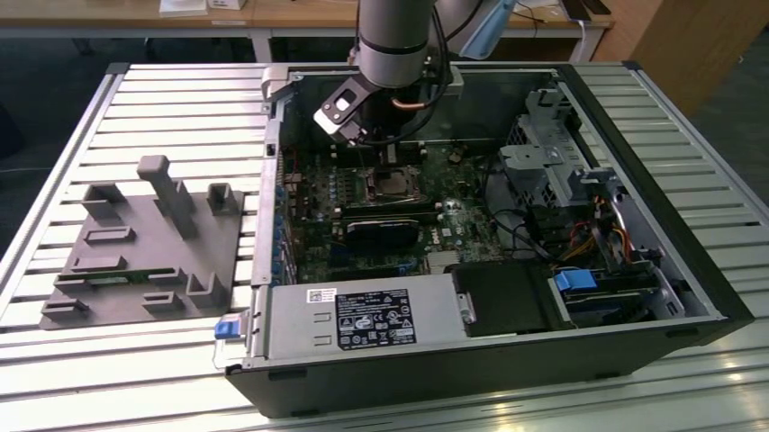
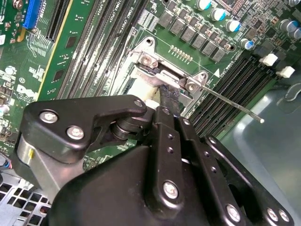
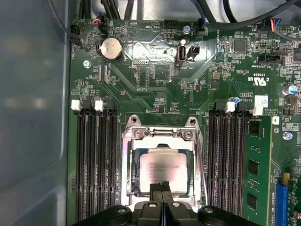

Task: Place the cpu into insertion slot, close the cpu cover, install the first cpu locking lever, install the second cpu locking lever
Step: 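Close the cpu cover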

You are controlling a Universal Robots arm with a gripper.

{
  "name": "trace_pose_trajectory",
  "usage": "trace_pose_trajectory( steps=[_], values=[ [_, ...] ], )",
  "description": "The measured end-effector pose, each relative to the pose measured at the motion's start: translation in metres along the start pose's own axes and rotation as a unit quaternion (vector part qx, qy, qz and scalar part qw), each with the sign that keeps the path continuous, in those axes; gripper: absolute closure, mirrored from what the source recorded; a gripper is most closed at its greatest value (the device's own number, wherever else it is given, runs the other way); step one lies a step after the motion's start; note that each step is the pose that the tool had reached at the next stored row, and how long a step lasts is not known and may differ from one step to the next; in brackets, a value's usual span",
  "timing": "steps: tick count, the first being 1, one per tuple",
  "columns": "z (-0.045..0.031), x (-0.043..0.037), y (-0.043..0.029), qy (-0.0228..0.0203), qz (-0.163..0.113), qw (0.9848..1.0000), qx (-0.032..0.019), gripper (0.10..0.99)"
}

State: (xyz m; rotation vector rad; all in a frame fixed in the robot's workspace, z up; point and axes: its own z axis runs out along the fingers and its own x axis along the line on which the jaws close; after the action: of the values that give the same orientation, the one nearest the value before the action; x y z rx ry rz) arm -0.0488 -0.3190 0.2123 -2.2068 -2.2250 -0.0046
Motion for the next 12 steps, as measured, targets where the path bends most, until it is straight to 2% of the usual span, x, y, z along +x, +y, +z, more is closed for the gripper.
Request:
trace_pose_trajectory(
  steps=[12],
  values=[
    [0.006, 0.0, -0.0034, 0.0, 0.0, 1.0, 0.0, 0.98]
  ],
)
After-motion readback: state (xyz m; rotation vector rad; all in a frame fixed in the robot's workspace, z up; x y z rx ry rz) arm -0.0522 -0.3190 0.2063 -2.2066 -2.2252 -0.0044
